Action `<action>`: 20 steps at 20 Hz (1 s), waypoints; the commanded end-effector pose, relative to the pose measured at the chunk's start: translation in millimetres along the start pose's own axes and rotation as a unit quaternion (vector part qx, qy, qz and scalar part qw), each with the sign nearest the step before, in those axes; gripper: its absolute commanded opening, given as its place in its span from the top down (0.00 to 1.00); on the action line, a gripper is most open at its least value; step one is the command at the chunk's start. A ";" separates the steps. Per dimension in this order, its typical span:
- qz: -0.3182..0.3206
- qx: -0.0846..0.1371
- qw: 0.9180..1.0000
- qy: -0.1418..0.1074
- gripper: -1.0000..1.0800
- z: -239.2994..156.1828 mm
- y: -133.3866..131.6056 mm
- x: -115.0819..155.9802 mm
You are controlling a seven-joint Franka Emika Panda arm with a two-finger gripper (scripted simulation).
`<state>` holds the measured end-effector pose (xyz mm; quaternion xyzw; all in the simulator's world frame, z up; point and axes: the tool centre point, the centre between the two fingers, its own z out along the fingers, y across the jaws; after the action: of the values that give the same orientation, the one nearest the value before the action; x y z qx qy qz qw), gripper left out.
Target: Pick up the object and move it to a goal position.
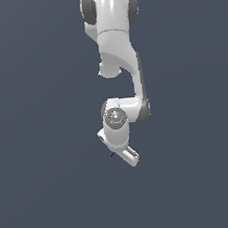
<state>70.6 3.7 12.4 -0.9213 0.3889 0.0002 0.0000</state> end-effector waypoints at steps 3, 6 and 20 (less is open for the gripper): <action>0.000 0.000 1.000 0.000 1.00 0.0 -0.1 0.1; 0.000 0.000 1.000 0.000 1.00 -0.1 -0.1 0.0; 0.000 0.000 1.000 0.000 1.00 -68.0 -26.0 -20.9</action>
<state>73.5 29.9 66.4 -0.9211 0.3893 0.0009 -0.0005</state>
